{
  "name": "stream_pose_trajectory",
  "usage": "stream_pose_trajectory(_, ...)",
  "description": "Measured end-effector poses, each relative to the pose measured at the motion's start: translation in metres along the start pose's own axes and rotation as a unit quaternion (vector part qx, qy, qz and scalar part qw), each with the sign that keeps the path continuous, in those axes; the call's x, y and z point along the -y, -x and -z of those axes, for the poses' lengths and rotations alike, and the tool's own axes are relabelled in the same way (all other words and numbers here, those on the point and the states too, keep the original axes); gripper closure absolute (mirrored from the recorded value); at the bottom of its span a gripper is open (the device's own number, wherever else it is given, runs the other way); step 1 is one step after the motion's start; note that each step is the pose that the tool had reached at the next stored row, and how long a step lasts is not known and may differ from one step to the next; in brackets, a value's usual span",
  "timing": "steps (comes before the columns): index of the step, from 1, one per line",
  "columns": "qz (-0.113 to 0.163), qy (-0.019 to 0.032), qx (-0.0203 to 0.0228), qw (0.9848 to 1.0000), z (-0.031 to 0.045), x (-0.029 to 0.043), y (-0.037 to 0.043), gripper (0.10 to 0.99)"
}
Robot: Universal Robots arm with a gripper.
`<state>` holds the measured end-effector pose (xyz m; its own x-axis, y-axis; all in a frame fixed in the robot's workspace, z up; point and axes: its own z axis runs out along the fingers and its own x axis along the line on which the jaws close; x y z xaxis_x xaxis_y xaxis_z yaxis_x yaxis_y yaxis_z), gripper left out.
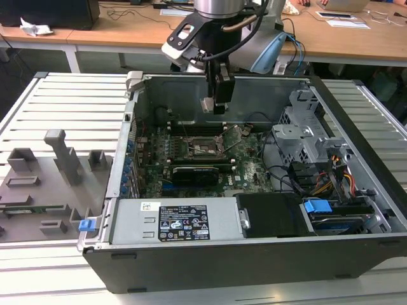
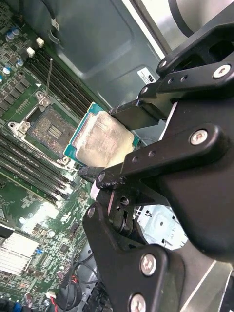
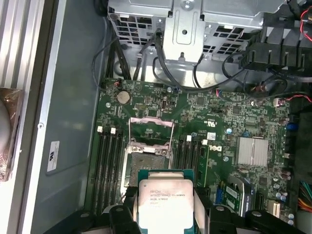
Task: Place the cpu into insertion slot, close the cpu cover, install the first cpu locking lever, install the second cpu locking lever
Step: 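Place the cpu into insertion slot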
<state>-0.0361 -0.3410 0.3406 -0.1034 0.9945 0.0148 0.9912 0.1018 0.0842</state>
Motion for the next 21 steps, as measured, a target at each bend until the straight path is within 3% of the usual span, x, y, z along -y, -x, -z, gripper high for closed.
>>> stream_pose_trajectory(15,-0.008,-0.0010,0.0005,1.0000,-0.0027,0.0002,0.0001,0.545)
stream_pose_trajectory(21,-0.033,-0.0006,0.0026,0.9995,-0.0030,0.0002,0.0001,0.545)
